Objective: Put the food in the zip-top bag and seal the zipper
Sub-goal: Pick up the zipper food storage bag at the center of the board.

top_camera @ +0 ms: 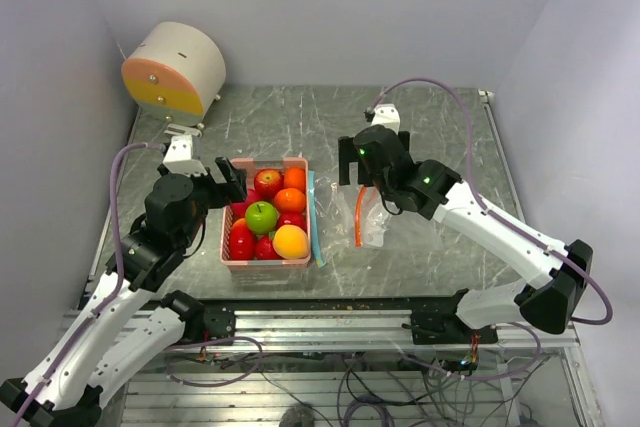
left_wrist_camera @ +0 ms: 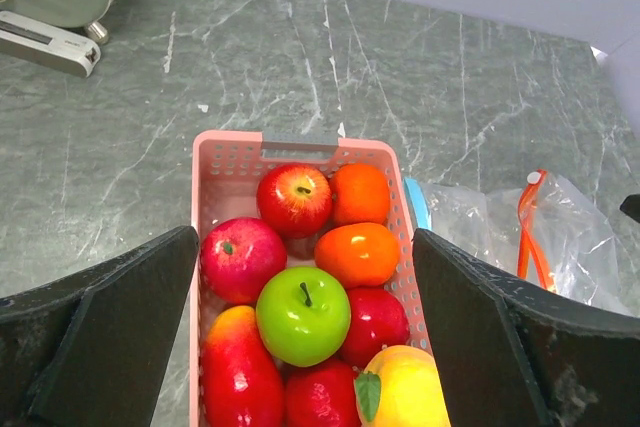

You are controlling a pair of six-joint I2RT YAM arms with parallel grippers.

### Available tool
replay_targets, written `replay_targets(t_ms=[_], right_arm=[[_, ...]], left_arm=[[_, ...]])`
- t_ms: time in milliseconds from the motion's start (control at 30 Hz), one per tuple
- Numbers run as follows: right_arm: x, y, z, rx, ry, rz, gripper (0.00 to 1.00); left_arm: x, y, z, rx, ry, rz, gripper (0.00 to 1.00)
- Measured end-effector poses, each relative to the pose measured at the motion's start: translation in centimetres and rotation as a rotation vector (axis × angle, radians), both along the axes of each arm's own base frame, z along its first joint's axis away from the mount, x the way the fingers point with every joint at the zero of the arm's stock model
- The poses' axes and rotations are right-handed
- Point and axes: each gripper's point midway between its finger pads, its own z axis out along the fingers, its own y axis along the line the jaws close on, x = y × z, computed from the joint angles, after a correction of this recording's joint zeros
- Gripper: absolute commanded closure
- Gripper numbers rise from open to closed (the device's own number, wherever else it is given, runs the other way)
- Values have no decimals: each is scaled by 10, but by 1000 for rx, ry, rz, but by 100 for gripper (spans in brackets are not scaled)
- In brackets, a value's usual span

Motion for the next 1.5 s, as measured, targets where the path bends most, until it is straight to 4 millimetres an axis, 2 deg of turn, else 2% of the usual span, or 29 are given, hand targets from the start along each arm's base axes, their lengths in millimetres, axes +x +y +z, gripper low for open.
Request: replay_targets(t_ms=[333, 467, 600, 800, 1033, 1133, 1200, 1367, 1433, 1500], right_arm=[[-1, -11, -6, -18, 15, -61, 0], [-2, -20, -19, -55, 47, -115, 0], [-2, -26, -45, -116, 109, -154, 0], [-8, -30, -98, -189, 232, -152, 5], [-7, -22, -130, -221, 302, -133, 13], [-8, -22, -141, -240, 324, -131, 22], [-10, -23, -146, -251, 332, -135, 32], [-11, -31, -154, -283, 340, -166, 82], [-12, -34, -156, -292, 342, -175, 99], [-12, -36, -155, -293, 341, -185, 100]], left_arm=[[-1, 0, 2, -2, -1, -4, 0], [-1, -1, 2, -4, 0, -10, 0], [-2, -3, 2, -13, 2, -19, 0], [-4, -5, 4, -27, -3, -31, 0], [-7, -5, 9, -48, -17, -35, 0], [-8, -5, 11, -53, -23, -36, 0], [-8, -5, 10, -55, -21, -37, 0], [-9, -6, 10, -59, -20, -39, 1], [-9, -6, 9, -59, -18, -41, 1], [-9, -6, 9, -59, -17, -41, 1]])
